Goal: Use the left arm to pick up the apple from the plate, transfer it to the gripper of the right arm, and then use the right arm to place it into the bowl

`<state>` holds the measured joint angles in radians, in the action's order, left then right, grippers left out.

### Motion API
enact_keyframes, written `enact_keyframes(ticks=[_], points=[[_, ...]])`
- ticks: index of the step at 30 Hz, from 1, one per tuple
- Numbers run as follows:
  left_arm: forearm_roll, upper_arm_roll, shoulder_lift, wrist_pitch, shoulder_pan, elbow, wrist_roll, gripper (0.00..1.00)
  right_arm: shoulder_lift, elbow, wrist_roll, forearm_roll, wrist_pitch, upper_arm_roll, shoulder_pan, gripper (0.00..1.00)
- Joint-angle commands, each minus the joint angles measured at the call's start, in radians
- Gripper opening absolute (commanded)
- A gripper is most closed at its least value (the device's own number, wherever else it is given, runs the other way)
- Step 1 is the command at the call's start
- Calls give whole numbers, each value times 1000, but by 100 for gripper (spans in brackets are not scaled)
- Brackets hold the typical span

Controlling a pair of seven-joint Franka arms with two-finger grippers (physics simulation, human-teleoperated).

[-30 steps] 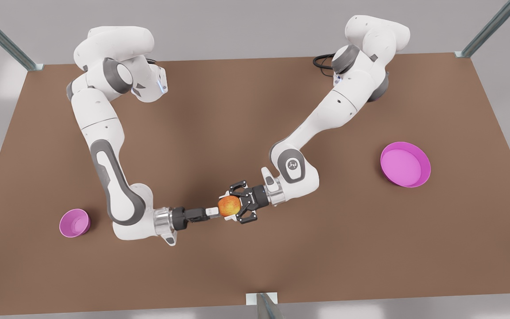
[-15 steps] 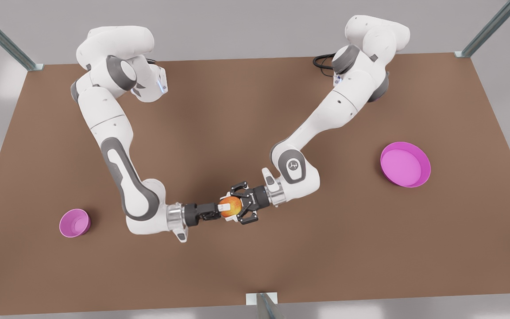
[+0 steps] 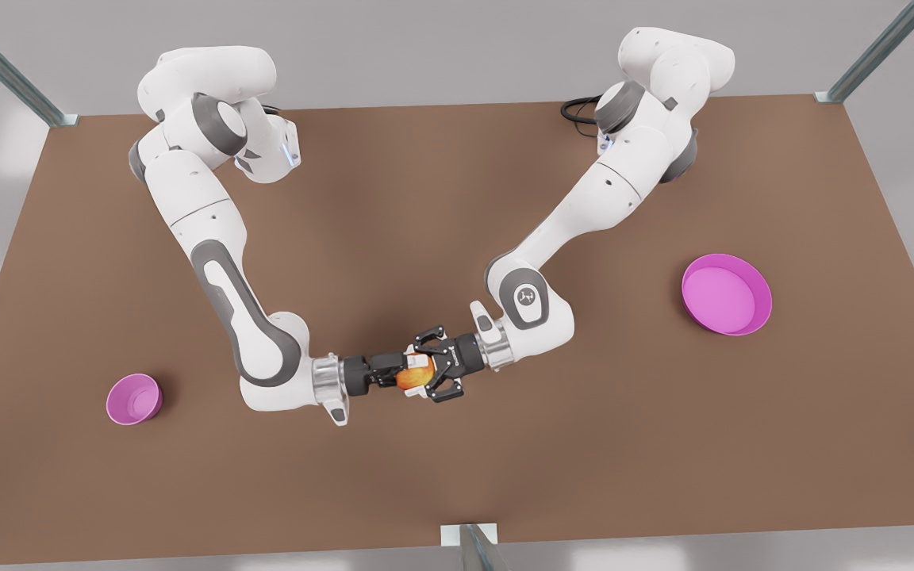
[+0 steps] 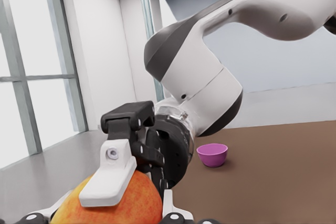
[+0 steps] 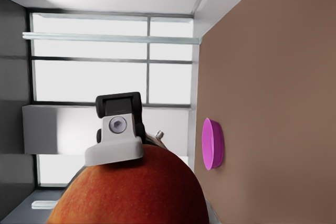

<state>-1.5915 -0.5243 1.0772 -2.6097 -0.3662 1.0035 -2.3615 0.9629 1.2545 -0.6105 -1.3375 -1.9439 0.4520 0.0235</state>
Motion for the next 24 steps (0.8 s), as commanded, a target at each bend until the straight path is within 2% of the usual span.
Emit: enact_keyframes(ticks=[1,5,6,7,17,22,24], points=[[10,0,-2,10,0,0,25,67,-3,-1,-44,9,-9,2,0,43],[10,0,-2,10,0,1,30,67,-4,-4,-41,8,-9,2,0,43],[8,-2,-2,10,1,1,51,81,-4,-4,-43,8,-9,2,0,43],[8,-5,-3,10,0,0,108,100,-4,-4,-43,9,-9,2,0,43],[10,0,-2,10,3,1,142,100,-20,2,-38,17,3,-1,-13,44],[12,18,12,-19,4,3,185,100,-26,2,-34,67,34,-1,-91,45],[15,58,13,-27,1,9,246,100,-26,2,-32,87,68,-4,-131,45]])
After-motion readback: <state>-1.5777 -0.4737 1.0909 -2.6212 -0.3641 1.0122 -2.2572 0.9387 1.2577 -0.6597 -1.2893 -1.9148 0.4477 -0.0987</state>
